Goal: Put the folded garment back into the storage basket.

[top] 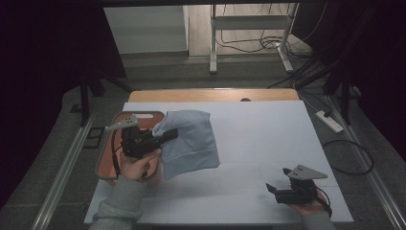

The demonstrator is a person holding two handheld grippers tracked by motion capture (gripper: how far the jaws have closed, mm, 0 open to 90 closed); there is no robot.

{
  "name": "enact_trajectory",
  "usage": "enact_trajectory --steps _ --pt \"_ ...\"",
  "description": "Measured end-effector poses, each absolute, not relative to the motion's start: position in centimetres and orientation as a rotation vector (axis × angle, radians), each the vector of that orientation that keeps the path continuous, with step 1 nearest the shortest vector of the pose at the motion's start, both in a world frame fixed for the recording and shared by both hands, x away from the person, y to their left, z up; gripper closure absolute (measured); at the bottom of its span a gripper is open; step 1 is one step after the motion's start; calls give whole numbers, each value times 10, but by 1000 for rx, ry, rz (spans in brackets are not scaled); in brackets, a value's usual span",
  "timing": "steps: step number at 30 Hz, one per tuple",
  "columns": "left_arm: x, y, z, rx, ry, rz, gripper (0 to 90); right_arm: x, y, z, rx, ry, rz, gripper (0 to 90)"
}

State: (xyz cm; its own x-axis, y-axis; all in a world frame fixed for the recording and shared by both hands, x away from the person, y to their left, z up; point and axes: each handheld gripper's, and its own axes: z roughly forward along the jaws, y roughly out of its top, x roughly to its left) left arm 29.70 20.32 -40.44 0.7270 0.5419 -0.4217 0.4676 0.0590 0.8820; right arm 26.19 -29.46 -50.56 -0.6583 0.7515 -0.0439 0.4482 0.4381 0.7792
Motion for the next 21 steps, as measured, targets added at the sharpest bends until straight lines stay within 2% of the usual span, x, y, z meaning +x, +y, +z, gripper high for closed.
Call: enact_trajectory --steps 21 --pt "287 247 -401 1501 909 127 623 262 -295 -505 1022 2302 1081 142"
